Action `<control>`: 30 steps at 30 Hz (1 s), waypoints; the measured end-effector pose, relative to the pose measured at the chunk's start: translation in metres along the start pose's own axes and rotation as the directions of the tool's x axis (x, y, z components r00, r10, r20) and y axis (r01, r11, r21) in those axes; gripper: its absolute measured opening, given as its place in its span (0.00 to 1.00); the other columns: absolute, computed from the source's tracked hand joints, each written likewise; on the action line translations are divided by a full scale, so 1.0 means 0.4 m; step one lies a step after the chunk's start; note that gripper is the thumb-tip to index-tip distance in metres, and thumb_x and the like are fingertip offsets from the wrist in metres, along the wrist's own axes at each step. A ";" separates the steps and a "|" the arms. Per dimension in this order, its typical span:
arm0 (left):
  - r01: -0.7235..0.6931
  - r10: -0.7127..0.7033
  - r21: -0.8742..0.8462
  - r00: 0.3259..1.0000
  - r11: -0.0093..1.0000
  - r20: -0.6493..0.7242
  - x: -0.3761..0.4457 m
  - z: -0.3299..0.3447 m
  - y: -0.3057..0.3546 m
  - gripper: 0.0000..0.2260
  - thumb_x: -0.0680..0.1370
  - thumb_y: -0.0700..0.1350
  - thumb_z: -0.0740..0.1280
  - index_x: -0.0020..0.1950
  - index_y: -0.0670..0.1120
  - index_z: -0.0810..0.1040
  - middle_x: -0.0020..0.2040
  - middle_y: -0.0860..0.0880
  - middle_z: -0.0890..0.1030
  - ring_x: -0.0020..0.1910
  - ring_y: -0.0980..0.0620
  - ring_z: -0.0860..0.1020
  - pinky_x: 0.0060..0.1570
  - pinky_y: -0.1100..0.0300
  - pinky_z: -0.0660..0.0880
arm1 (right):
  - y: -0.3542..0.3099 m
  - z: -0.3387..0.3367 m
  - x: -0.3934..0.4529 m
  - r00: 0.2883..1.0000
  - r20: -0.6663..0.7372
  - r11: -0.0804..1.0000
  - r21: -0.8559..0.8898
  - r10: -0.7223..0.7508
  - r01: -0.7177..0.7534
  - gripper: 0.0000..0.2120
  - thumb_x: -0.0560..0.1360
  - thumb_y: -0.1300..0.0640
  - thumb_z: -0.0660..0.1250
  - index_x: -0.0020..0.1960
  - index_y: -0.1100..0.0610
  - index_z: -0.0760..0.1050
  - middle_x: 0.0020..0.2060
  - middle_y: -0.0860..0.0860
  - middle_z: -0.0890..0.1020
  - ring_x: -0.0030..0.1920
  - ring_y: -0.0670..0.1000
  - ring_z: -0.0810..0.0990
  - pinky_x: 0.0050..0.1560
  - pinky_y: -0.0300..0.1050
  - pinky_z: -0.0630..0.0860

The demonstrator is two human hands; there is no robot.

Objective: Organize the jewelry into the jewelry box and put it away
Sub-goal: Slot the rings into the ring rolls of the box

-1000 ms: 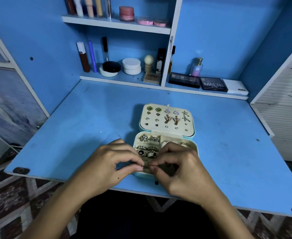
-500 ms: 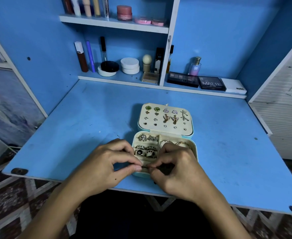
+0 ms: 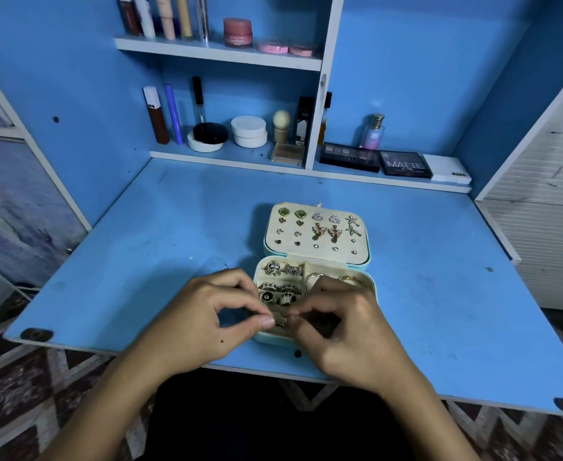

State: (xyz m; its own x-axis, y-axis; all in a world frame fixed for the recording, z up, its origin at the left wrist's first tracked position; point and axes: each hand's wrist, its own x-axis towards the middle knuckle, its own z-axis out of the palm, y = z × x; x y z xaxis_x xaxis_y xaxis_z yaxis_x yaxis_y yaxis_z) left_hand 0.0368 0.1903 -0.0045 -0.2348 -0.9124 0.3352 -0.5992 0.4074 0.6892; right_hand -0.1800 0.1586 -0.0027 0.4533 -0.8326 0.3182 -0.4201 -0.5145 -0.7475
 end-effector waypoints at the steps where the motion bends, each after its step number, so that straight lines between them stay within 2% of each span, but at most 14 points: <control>1: 0.006 -0.006 -0.014 1.000 1.000 -0.009 0.005 -0.001 0.002 0.08 0.73 0.57 0.71 0.44 0.54 0.86 0.42 0.57 0.78 0.40 0.58 0.78 0.41 0.73 0.68 | 0.000 -0.003 0.001 1.000 -0.023 0.999 0.036 0.002 -0.002 0.04 0.71 0.57 0.72 0.42 0.51 0.86 0.35 0.45 0.80 0.35 0.45 0.78 0.35 0.30 0.69; 4: 0.017 -0.018 -0.058 0.999 0.998 -0.032 0.028 -0.007 0.008 0.10 0.74 0.57 0.70 0.42 0.53 0.85 0.42 0.55 0.79 0.37 0.52 0.78 0.36 0.66 0.69 | 0.003 -0.014 0.005 0.992 -0.122 0.994 0.104 0.029 -0.016 0.04 0.72 0.57 0.71 0.44 0.53 0.86 0.36 0.44 0.80 0.35 0.46 0.78 0.36 0.29 0.68; 6: 0.027 -0.033 -0.087 0.997 0.996 -0.073 0.049 -0.007 0.006 0.09 0.74 0.57 0.68 0.42 0.53 0.83 0.41 0.54 0.80 0.39 0.53 0.78 0.37 0.66 0.69 | 0.008 -0.023 0.008 0.978 -0.188 0.986 0.156 0.085 -0.056 0.05 0.73 0.57 0.71 0.44 0.52 0.85 0.37 0.44 0.81 0.36 0.46 0.78 0.37 0.30 0.68; 10: 0.173 -0.203 -0.166 0.962 0.971 -0.183 0.099 0.003 -0.020 0.02 0.77 0.49 0.72 0.44 0.56 0.82 0.43 0.55 0.83 0.43 0.55 0.80 0.42 0.65 0.73 | 0.021 -0.053 0.021 0.930 -0.305 0.965 0.223 0.204 -0.138 0.05 0.76 0.57 0.71 0.44 0.50 0.84 0.39 0.43 0.82 0.35 0.47 0.80 0.36 0.38 0.75; 13: 0.263 -0.296 -0.157 0.919 0.952 -0.259 0.143 0.013 -0.050 0.06 0.78 0.43 0.70 0.49 0.54 0.83 0.47 0.57 0.83 0.44 0.56 0.82 0.45 0.64 0.75 | 0.048 -0.095 0.046 0.856 -0.386 0.930 0.265 0.343 -0.253 0.07 0.77 0.58 0.70 0.45 0.49 0.84 0.41 0.43 0.84 0.40 0.42 0.81 0.40 0.36 0.76; 16: 0.335 -0.343 -0.083 0.882 0.939 -0.323 0.184 0.021 -0.076 0.06 0.79 0.43 0.68 0.53 0.49 0.84 0.49 0.54 0.83 0.44 0.54 0.82 0.48 0.58 0.77 | 0.095 -0.131 0.079 0.775 -0.379 0.858 0.318 0.506 -0.404 0.07 0.78 0.56 0.68 0.45 0.46 0.83 0.40 0.41 0.85 0.39 0.41 0.81 0.45 0.44 0.80; 19: 0.390 -0.369 0.000 0.872 0.921 -0.322 0.217 0.030 -0.085 0.09 0.79 0.45 0.68 0.58 0.47 0.84 0.53 0.51 0.84 0.45 0.55 0.80 0.49 0.71 0.72 | 0.146 -0.152 0.107 0.717 -0.344 0.795 0.297 0.606 -0.529 0.06 0.77 0.53 0.68 0.50 0.49 0.83 0.45 0.43 0.85 0.47 0.49 0.83 0.56 0.50 0.80; 20: 0.408 -0.385 0.008 0.867 0.913 -0.316 0.224 0.035 -0.085 0.10 0.79 0.46 0.68 0.59 0.47 0.83 0.54 0.50 0.84 0.46 0.57 0.79 0.47 0.76 0.69 | 0.158 -0.156 0.116 0.715 -0.317 0.782 0.273 0.623 -0.560 0.08 0.77 0.52 0.68 0.51 0.53 0.84 0.45 0.45 0.85 0.47 0.50 0.83 0.55 0.49 0.80; 22: 0.445 -0.428 -0.011 0.854 0.895 -0.294 0.235 0.045 -0.085 0.12 0.79 0.47 0.68 0.61 0.47 0.83 0.55 0.52 0.84 0.45 0.60 0.78 0.44 0.77 0.66 | 0.168 -0.156 0.130 0.723 -0.237 0.760 0.251 0.649 -0.600 0.12 0.75 0.52 0.66 0.48 0.60 0.82 0.37 0.49 0.82 0.39 0.50 0.79 0.47 0.47 0.76; 24: 0.471 -0.469 -0.063 0.842 0.880 -0.267 0.241 0.053 -0.088 0.12 0.79 0.48 0.69 0.60 0.48 0.83 0.52 0.54 0.84 0.41 0.66 0.77 0.43 0.78 0.68 | 0.166 -0.151 0.142 0.726 -0.182 0.746 0.231 0.664 -0.624 0.10 0.74 0.55 0.65 0.46 0.61 0.81 0.33 0.58 0.81 0.34 0.51 0.75 0.41 0.49 0.76; 25: 0.477 -0.486 -0.101 0.835 0.873 -0.257 0.242 0.057 -0.094 0.11 0.78 0.48 0.70 0.60 0.48 0.83 0.51 0.55 0.84 0.42 0.67 0.78 0.46 0.77 0.71 | 0.167 -0.149 0.146 0.720 -0.177 0.739 0.227 0.671 -0.634 0.08 0.75 0.56 0.66 0.45 0.58 0.82 0.35 0.60 0.83 0.33 0.54 0.76 0.41 0.51 0.79; 27: 0.485 -0.522 -0.198 0.818 0.852 -0.243 0.245 0.059 -0.107 0.10 0.77 0.47 0.71 0.58 0.51 0.84 0.47 0.58 0.84 0.44 0.62 0.82 0.53 0.63 0.78 | 0.168 -0.145 0.154 0.713 -0.190 0.736 0.240 0.675 -0.633 0.07 0.75 0.58 0.68 0.41 0.51 0.84 0.38 0.56 0.85 0.38 0.60 0.83 0.49 0.56 0.82; 28: 0.489 -0.538 -0.237 0.809 0.839 -0.236 0.247 0.060 -0.110 0.09 0.77 0.47 0.72 0.57 0.52 0.84 0.46 0.60 0.84 0.44 0.60 0.83 0.54 0.56 0.80 | 0.171 -0.144 0.155 0.712 -0.196 0.736 0.250 0.674 -0.629 0.09 0.75 0.58 0.68 0.40 0.50 0.84 0.37 0.54 0.86 0.42 0.60 0.85 0.51 0.58 0.83; 30: 0.495 -0.556 -0.277 0.799 0.824 -0.227 0.251 0.062 -0.115 0.09 0.77 0.46 0.72 0.57 0.52 0.84 0.44 0.61 0.83 0.42 0.57 0.84 0.52 0.53 0.81 | 0.184 -0.141 0.161 0.707 -0.206 0.734 0.262 0.677 -0.626 0.08 0.75 0.59 0.69 0.41 0.50 0.85 0.36 0.50 0.86 0.43 0.58 0.86 0.51 0.57 0.83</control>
State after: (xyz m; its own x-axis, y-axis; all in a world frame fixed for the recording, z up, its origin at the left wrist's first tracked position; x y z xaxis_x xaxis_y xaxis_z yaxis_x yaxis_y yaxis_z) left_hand 0.0218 0.0790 -0.0183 0.3191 -0.9472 0.0300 -0.3976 -0.1051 0.9115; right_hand -0.2259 0.0555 -0.0043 -0.1259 -0.9789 -0.1609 -0.3860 0.1977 -0.9011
